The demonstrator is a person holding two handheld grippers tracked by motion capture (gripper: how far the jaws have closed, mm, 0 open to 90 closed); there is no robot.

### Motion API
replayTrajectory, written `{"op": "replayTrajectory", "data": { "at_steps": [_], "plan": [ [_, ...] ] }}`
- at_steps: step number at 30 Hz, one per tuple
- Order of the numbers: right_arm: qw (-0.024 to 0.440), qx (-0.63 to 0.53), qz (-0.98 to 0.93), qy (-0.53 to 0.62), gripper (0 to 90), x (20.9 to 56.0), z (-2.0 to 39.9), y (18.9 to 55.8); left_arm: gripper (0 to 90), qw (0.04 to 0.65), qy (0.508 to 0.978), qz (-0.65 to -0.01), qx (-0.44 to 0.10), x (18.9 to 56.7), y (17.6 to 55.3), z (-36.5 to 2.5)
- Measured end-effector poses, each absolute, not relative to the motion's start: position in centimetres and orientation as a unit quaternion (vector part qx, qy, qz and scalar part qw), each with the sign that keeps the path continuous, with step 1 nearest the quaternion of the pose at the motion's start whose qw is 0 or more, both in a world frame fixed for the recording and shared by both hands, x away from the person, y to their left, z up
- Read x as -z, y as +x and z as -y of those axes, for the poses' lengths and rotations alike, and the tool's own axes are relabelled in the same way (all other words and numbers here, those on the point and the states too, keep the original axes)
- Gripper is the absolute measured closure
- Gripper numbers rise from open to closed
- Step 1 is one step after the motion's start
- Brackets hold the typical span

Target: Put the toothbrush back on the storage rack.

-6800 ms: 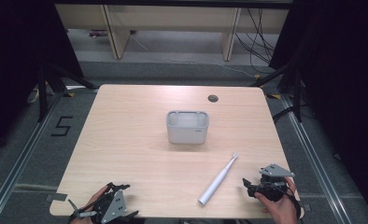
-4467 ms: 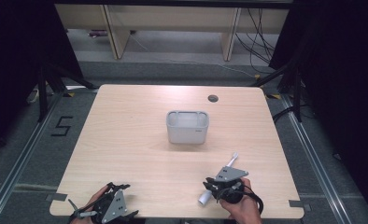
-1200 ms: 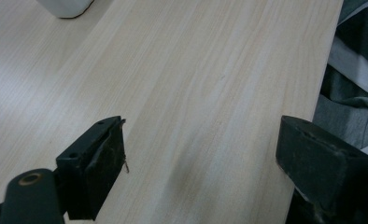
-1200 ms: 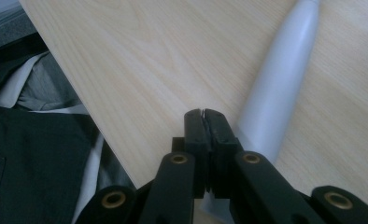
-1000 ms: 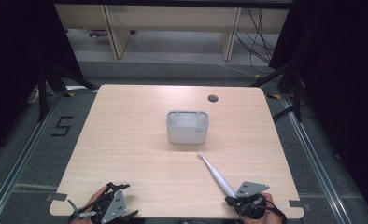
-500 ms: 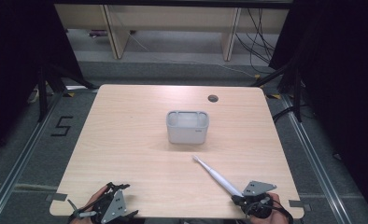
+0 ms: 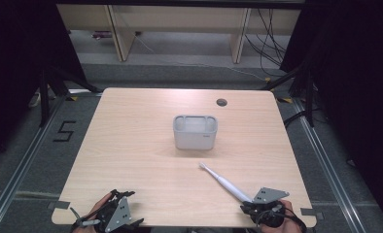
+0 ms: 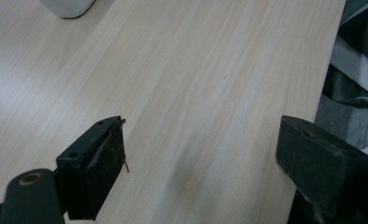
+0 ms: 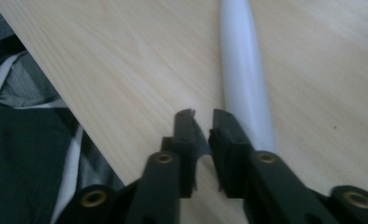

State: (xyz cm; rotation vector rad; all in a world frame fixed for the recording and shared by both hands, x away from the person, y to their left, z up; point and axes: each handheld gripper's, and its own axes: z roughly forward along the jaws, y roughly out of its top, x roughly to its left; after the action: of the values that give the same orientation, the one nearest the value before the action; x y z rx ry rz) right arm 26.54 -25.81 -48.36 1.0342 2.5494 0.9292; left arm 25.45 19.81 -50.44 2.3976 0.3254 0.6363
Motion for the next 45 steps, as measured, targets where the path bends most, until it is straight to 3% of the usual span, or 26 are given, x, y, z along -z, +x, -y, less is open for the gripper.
{"op": "replayTrajectory", "data": {
  "at_steps": [3, 9, 14, 33, 45],
  "plan": [
    [0.141, -0.298, -0.883, 0.334, 59.9, 46.8, 25.0, 27.0, 15.2, 0.317, 0.908, -0.122, -0.243, 50.5, 25.5, -19.8],
    [0.154, -0.224, -0.904, 0.329, 48.8, 45.5, 22.8, 29.3, 15.2, 0.332, 0.901, -0.134, -0.245, 50.7, 25.3, -19.7],
    [0.146, -0.200, -0.910, 0.332, 45.6, 46.0, 21.7, 31.0, 15.2, 0.320, 0.904, -0.130, -0.252, 50.6, 25.5, -19.8],
    [0.125, -0.139, -0.929, 0.318, 48.8, 46.8, 19.1, 34.4, 15.2, 0.319, 0.906, -0.128, -0.249, 50.6, 25.5, -19.8],
    [0.094, -0.105, -0.943, 0.302, 59.3, 47.6, 17.8, 35.7, 15.2, 0.318, 0.907, -0.127, -0.247, 50.5, 25.5, -19.9]
  ]
}}
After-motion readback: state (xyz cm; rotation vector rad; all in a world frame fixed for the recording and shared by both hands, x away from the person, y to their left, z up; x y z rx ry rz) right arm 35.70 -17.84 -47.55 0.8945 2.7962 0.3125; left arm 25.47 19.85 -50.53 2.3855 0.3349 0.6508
